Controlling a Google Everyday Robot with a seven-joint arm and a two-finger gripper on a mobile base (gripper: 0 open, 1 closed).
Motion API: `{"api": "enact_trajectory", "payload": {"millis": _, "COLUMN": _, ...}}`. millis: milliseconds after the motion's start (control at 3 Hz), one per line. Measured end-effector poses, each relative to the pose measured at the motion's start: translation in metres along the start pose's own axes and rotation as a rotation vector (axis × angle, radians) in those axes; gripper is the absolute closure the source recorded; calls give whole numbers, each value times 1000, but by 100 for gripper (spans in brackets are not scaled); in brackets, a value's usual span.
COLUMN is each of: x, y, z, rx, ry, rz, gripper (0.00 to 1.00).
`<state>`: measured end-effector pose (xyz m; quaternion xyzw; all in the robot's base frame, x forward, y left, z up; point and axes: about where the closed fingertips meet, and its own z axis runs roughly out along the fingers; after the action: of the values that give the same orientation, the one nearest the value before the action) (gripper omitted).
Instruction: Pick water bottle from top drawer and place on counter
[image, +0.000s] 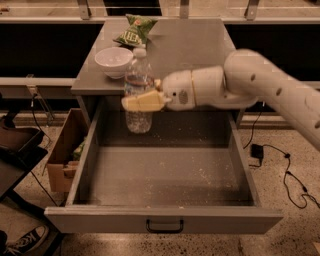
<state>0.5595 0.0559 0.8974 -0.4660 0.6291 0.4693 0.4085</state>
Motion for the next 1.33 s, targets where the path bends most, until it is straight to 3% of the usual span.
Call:
{"api": "enact_trajectory", "payload": {"millis": 333, "x": -60, "y": -59, "z": -21, "rx": 86, "ry": -5, "rz": -60, "gripper": 100}}
{"api": "enact_trajectory", "payload": {"millis": 667, "x": -82, "y": -97, "z": -25, "rx": 85, "ry": -8, "rz": -92, "gripper": 100}}
{"api": "enact_trajectory", "payload": {"millis": 1000, "x": -113, "y": -147, "z": -46, "rx": 192, "ry": 0, "rz": -192, "gripper": 100}}
{"api": "enact_trajectory", "payload": {"millis": 1333, "x": -116, "y": -180, "z": -62, "rx": 311, "ry": 68, "rz": -274, "gripper": 100}}
